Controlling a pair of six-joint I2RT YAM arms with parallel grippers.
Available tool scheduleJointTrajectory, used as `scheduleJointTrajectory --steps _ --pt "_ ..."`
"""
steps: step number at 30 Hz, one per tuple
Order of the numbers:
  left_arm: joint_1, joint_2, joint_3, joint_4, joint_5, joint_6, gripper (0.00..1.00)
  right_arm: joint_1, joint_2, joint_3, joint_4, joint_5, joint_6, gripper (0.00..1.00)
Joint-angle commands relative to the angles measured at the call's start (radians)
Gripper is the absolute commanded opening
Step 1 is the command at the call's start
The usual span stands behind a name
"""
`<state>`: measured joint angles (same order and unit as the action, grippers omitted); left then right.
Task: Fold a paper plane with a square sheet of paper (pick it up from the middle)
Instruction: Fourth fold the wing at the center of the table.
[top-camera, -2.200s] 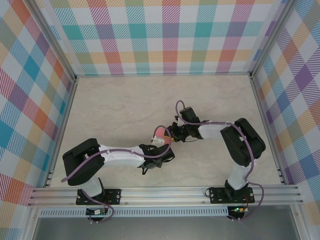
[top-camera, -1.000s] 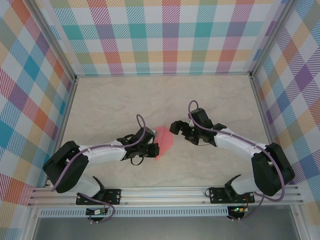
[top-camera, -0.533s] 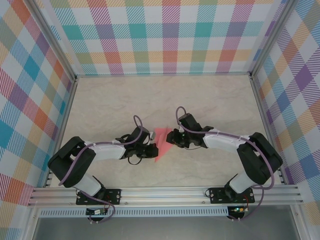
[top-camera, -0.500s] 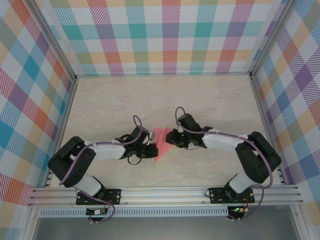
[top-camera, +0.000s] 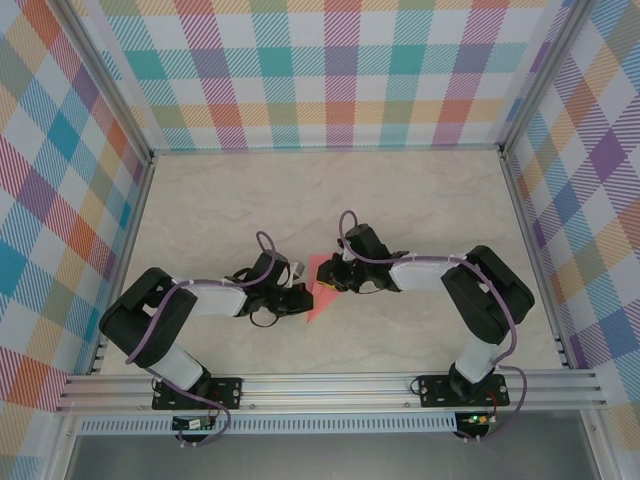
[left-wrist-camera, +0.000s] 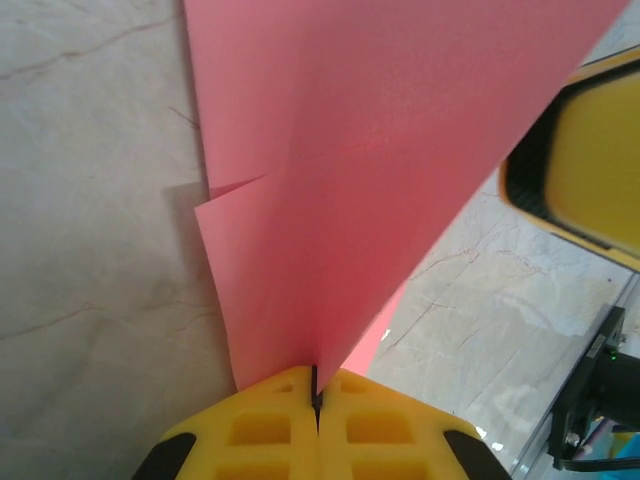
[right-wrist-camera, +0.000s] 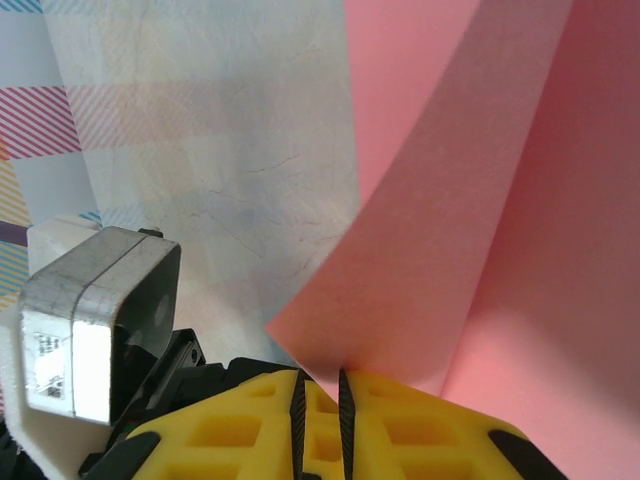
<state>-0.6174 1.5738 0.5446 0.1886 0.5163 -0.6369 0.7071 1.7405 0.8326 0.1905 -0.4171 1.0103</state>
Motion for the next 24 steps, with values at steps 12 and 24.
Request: scheduleJointTrajectory --steps 12,24 --pt "0.082 0.056 -0.003 0.025 0.141 -0.028 0.04 0.003 0.042 0.03 0.026 0.005 0.034 0.19" --pt "0.108 0.103 0.009 0.051 0.2 -0.057 0.05 0.003 0.079 0.058 0.05 -0.039 0.027 0.21"
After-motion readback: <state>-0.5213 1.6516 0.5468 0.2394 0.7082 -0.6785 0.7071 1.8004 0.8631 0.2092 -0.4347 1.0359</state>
